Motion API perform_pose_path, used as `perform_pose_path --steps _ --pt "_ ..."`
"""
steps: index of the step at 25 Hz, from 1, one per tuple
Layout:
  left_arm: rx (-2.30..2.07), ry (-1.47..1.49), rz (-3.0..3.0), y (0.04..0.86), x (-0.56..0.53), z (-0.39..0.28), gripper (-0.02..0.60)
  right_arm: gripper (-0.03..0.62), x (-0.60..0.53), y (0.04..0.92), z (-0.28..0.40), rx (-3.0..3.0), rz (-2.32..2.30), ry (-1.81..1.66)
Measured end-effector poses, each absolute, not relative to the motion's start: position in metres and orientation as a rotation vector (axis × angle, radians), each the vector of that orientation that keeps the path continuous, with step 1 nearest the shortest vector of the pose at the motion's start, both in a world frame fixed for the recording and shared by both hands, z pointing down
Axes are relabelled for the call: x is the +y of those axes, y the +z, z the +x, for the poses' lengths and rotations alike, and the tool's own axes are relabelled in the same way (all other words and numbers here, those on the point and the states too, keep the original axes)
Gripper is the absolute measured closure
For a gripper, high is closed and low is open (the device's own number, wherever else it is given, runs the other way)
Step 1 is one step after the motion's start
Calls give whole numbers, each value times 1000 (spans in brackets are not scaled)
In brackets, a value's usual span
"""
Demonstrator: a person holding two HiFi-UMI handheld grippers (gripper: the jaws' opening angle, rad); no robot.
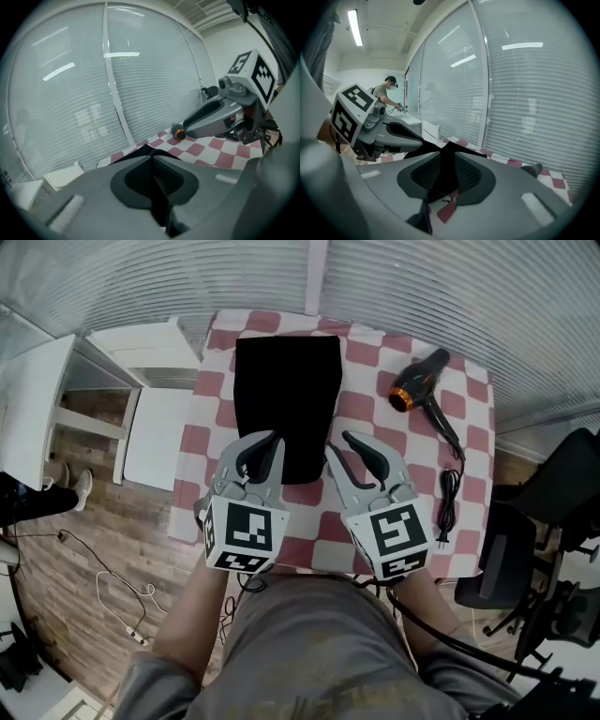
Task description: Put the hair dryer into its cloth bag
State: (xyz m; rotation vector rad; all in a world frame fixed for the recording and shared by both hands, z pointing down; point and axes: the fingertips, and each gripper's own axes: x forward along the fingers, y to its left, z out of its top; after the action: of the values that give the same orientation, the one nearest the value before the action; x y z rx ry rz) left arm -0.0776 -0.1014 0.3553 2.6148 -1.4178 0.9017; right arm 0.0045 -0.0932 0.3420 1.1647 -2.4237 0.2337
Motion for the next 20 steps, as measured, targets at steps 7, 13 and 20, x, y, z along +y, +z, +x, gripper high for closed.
perform_pose_path --steps 7,13,20 --pt "-1460 1016 2619 361 -97 -77 568 477 -48 330 52 -2418 1239 228" --pt "-1479 1021 2615 360 -95 -74 568 477 -25 325 80 -2390 1288 201" --pt "-1452 947 2629 357 -98 -66 568 476 -40 324 106 -2282 1398 198"
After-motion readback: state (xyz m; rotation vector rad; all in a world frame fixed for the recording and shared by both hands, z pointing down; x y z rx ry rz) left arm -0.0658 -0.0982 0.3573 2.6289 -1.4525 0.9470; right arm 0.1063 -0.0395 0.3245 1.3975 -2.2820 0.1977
